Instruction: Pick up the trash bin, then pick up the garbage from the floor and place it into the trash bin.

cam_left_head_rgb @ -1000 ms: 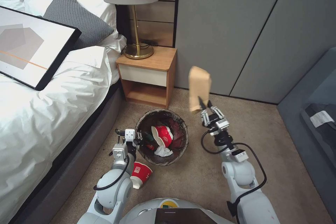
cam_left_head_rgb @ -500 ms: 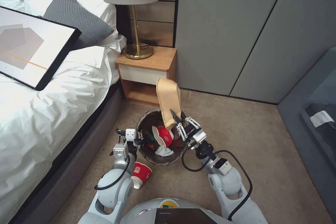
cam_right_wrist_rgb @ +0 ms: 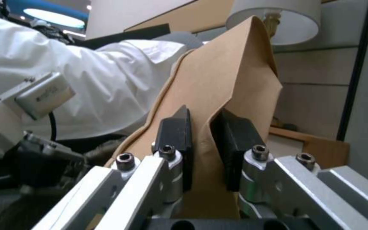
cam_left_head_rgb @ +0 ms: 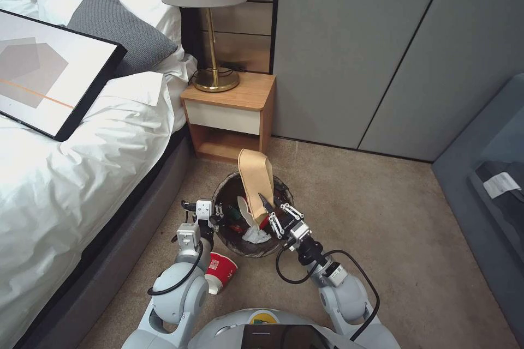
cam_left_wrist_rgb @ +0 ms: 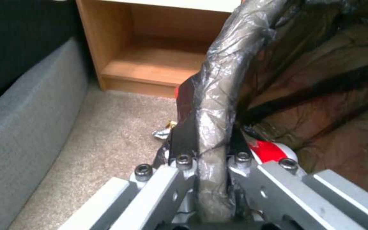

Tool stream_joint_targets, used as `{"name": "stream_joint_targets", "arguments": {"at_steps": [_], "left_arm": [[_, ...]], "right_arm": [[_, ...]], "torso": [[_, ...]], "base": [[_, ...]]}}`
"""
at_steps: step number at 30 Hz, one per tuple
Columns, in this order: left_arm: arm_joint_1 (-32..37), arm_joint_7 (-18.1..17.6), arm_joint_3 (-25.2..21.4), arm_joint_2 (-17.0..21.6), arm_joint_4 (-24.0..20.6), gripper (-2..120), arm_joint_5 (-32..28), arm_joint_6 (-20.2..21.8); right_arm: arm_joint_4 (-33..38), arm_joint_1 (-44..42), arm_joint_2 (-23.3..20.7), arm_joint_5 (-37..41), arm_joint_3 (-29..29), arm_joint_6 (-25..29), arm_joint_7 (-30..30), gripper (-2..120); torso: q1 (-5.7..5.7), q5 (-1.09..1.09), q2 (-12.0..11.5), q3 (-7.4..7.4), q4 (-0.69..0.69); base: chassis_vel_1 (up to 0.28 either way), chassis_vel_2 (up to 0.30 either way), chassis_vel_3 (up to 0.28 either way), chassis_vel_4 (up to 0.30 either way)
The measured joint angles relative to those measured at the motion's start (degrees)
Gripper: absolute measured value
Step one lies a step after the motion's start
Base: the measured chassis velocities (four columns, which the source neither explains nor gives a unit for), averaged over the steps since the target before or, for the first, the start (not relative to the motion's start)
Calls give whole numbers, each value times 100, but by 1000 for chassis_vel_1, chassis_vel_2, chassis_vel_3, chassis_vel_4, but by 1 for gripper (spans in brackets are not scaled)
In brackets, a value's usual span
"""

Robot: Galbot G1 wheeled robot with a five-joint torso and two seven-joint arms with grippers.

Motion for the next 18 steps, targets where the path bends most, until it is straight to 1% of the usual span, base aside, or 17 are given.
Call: {"name": "stream_joint_targets", "arguments": {"at_steps": [6,7,8,9,10,11,12,13,15,16,17,18], "left_arm": [[-2,2,9,1,3,0,0,-2],[-4,2,9,3,3,0,0,-2],[-4,2,9,4,3,0,0,-2],[-4,2,9,4,2,0,0,-2],[-4,2,9,4,2,0,0,-2],[-4,2,9,5,2,0,0,-2],[-4,3,9,5,2,0,0,-2],[-4,3,9,5,2,0,0,-2],[-6,5,13,6,-1,0,0,-2],[-6,5,13,6,-1,0,0,-2],[-8,6,14,7,-2,0,-1,-2],[-9,7,15,9,-3,0,-2,-2]], "right_arm": [[-145,-20,4,-63,13,31,0,14],[-167,-21,3,-70,18,31,0,20],[-172,-21,2,-71,18,31,0,20],[-182,-22,2,-72,19,32,0,26],[-182,-22,2,-72,19,32,0,26],[-188,-23,2,-73,20,32,0,30],[-193,-25,1,-74,20,33,0,37],[-193,-25,1,-74,20,33,0,37],[-206,-36,-3,-77,22,34,-2,49],[-206,-36,-3,-77,22,34,-2,49],[-209,-40,-7,-77,24,34,-4,56],[-212,-41,-10,-77,29,34,-5,59]], "torso": [[0,0,0,0,0],[0,0,0,0,0],[0,0,0,0,0],[0,0,0,0,0],[0,0,0,0,0],[0,0,0,0,0],[0,0,0,0,0],[0,0,0,0,0],[0,0,0,0,0],[0,0,0,0,0],[0,0,0,0,0],[0,0,0,0,0]], "base": [[0,0,0,0],[0,0,0,0],[0,0,0,0],[0,0,0,0],[0,0,0,0],[0,0,0,0],[0,0,0,0],[0,0,0,0],[0,0,0,0],[0,0,0,0],[0,0,0,0],[0,0,0,0]]}}
